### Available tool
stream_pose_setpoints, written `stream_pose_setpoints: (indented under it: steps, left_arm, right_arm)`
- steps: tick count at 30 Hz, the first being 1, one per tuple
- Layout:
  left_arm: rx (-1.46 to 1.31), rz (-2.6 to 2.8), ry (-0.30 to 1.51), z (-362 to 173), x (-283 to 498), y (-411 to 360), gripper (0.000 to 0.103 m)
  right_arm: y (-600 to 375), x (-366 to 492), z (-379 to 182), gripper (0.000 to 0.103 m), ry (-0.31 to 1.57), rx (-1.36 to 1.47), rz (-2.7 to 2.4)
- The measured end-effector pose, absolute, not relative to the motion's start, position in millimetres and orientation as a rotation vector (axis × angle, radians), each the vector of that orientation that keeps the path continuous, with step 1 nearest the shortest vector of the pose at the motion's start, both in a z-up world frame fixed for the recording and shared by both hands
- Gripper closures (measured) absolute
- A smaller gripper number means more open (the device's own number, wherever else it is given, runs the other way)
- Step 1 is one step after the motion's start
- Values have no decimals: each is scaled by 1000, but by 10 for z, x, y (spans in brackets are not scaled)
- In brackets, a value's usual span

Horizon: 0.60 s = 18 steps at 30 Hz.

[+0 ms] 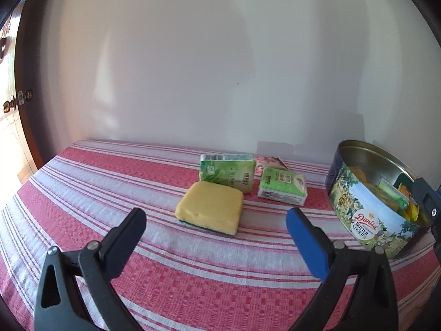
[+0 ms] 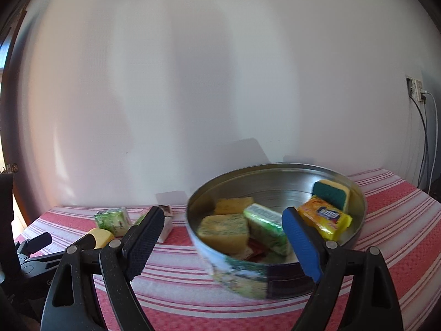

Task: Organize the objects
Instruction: 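Withdraw both tools from the tin toward the remaining items, then grasp the yellow sponge with the left tool while the right tool grasps a green tissue packet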

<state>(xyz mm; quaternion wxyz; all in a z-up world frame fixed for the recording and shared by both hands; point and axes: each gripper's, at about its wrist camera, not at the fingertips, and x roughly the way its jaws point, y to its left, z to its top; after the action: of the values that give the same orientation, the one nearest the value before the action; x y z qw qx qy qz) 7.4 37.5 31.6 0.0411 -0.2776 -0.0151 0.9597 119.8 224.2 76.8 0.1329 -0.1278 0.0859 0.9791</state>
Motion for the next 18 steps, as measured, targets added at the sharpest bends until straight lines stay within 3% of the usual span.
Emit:
stream_pose_setpoints:
  steps: [10,18]
  left_arm:
    - [-1030,2868,-100,174,-254,12,0]
    - [-1135,2795,11,68,-618,279,1]
  right_arm:
    - [1703,830,711,14,265,-496,2909]
    - [1688,764,645,14,339,-590,2941]
